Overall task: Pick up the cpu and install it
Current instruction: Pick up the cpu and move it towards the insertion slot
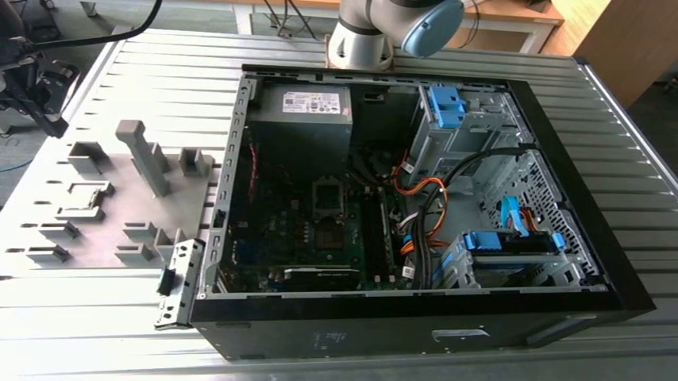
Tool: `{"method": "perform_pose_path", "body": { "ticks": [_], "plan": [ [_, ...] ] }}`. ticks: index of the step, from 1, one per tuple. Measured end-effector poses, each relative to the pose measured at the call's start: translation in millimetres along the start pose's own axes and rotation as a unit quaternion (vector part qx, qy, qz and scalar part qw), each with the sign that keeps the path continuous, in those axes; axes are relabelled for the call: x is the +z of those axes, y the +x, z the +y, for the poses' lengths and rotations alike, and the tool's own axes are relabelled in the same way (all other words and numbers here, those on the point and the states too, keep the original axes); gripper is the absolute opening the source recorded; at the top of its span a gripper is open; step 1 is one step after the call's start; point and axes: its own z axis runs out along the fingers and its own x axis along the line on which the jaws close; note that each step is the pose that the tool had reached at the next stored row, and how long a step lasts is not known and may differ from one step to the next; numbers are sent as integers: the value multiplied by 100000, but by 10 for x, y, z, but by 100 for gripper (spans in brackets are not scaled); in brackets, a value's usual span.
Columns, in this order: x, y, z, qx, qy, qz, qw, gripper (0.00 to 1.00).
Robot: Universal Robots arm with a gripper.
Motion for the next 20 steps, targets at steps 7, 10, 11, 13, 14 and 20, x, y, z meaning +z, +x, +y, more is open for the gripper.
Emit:
{"method": "perform_pose_path", "body": {
  "ticks": [7, 10, 11, 13, 14, 20],
  "plan": [
    [26, 41, -4, -3, 2, 1, 100000, 11],
    [57, 61, -7, -1, 2, 4, 100000, 11],
    [71, 67, -8, -2, -6, -8, 100000, 11],
    [97, 76, -10, -3, -1, 1, 100000, 11],
    [113, 82, -11, -2, 2, 2, 100000, 11],
    [215, 107, -16, 0, 0, 20, 100000, 11]
  ]
}}
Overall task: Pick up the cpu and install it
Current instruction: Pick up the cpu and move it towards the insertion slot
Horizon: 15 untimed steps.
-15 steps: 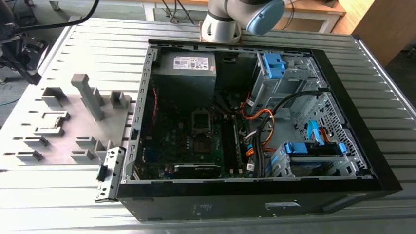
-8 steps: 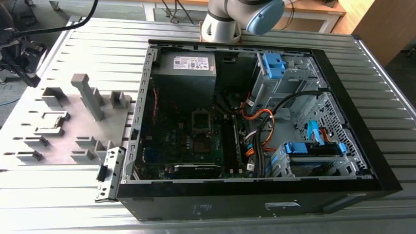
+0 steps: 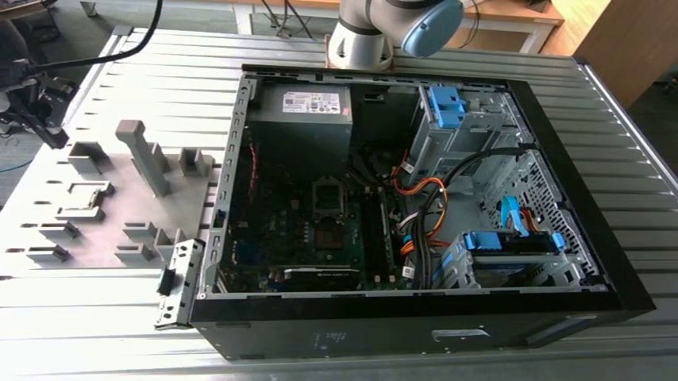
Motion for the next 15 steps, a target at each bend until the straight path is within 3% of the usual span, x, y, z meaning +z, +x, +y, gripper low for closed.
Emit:
{"method": "perform_pose_path", "body": {
  "ticks": [15],
  "plan": [
    [254, 113, -18, 3, 25, 126, 100000, 11]
  ]
}}
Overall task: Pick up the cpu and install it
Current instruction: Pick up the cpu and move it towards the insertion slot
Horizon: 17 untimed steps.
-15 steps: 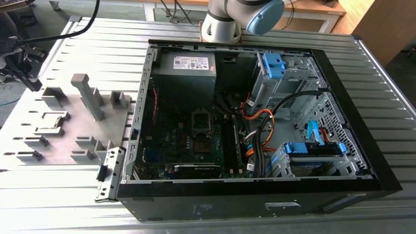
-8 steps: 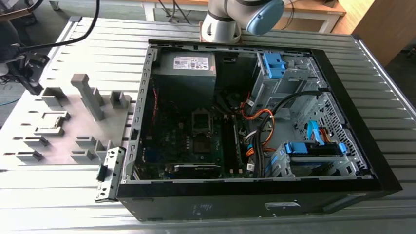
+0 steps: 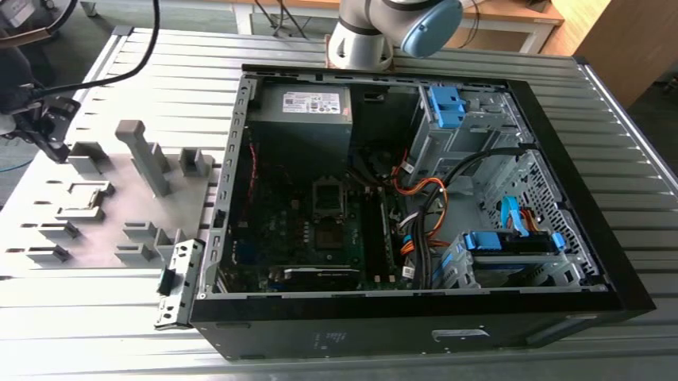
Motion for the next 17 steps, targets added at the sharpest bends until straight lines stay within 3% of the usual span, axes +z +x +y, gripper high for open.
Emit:
{"method": "perform_pose_path", "body": {
  "ticks": [9, 17],
  "plan": [
    [121, 48, -8, 7, 19, 120, 100000, 11],
    [177, 78, -15, 6, 18, 132, 100000, 11]
  ]
}}
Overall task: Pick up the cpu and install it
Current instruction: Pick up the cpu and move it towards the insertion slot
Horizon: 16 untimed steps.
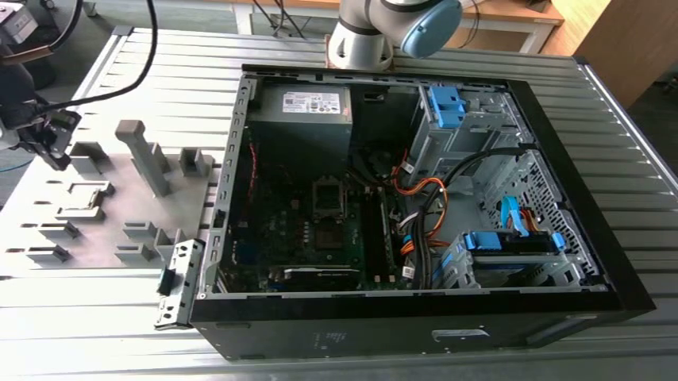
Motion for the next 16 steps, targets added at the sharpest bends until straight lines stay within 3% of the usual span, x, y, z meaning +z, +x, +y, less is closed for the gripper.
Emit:
{"method": "perform_pose_path", "body": {
  "ticks": [8, 16],
  "plan": [
    [47, 41, -5, 0, -2, -2, 100000, 11],
    [133, 64, -18, 9, -1, 1, 100000, 11]
  ]
}}
